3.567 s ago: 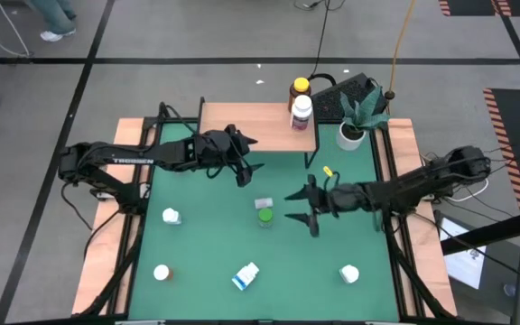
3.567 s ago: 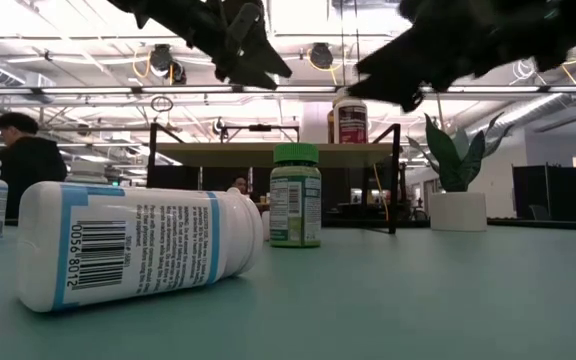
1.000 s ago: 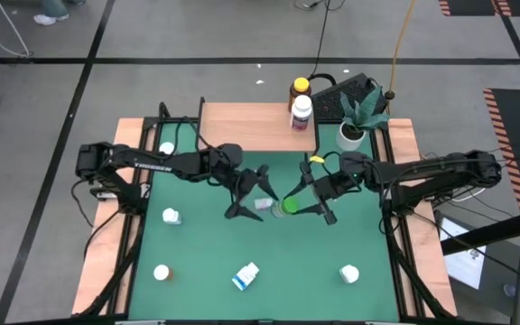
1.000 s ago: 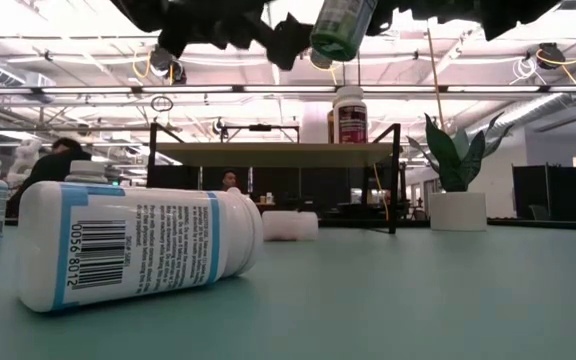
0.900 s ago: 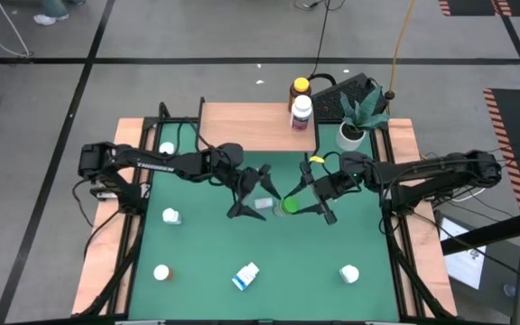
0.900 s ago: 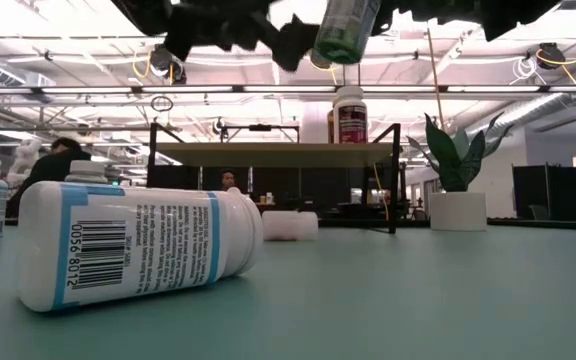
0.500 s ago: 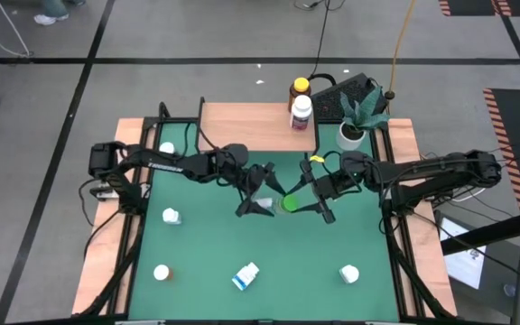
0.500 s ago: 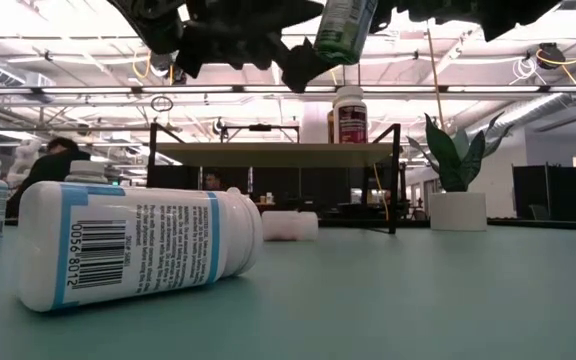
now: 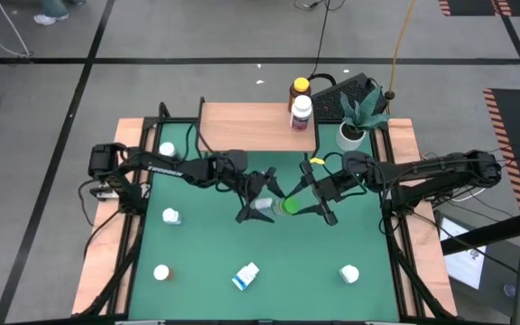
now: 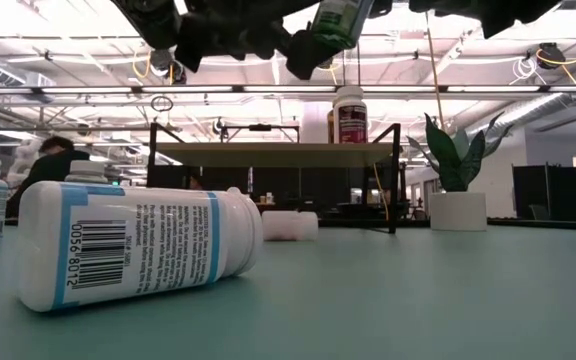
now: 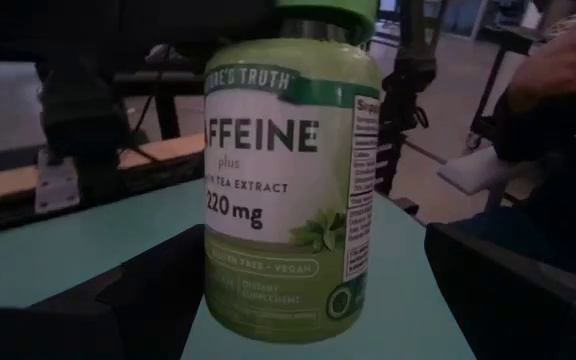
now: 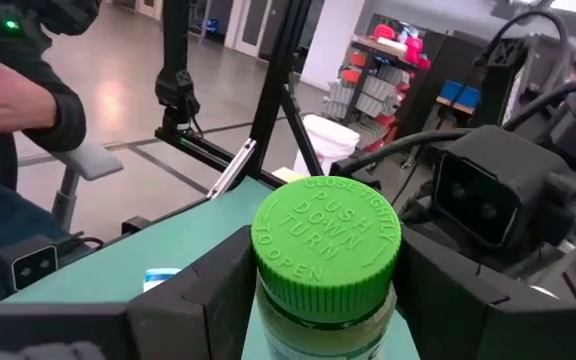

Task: Pick and place medicine bottles onto shelf by color
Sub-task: Put the small green pill bottle on the shelf

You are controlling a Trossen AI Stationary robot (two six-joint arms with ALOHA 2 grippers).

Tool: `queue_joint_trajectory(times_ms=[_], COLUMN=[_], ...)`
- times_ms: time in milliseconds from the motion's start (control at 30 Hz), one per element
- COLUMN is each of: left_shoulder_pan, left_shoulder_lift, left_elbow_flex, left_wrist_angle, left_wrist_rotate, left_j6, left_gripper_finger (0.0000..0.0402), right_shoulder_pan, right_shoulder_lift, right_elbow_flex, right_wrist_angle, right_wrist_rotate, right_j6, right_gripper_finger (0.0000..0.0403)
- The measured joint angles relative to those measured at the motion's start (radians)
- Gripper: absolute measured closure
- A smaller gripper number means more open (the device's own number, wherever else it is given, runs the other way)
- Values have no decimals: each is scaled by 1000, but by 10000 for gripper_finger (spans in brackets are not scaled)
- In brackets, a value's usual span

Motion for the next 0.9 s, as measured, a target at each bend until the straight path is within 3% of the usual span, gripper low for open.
queue_joint_trajectory(times_ms=[233, 467, 633, 733, 900], left_shoulder_pan=[-1, -2, -2, -2, -4], left_shoulder_lift=[0, 0, -2, -6, -10], left_elbow_flex=[0, 0, 0, 0, 0], left_wrist_angle=[30, 33, 27, 22, 14], left_wrist_rotate=[-8, -127, -207, -282, -449], left_j6=[-10, -18, -8, -3, 29], left_gripper_finger=[43, 113, 149, 146, 108], right_shoulder_pan=[0, 0, 0, 0, 0], right_shoulder_lift=[0, 1, 0, 0, 1], right_elbow_flex=[1, 1, 1, 1, 1], right_wrist_angle=[11, 28, 41, 43, 43], right_wrist_rotate=[2, 11, 114, 189, 278], right_j6=[3, 1, 75, 138, 157], right_gripper_finger=[200, 200, 200, 200, 200])
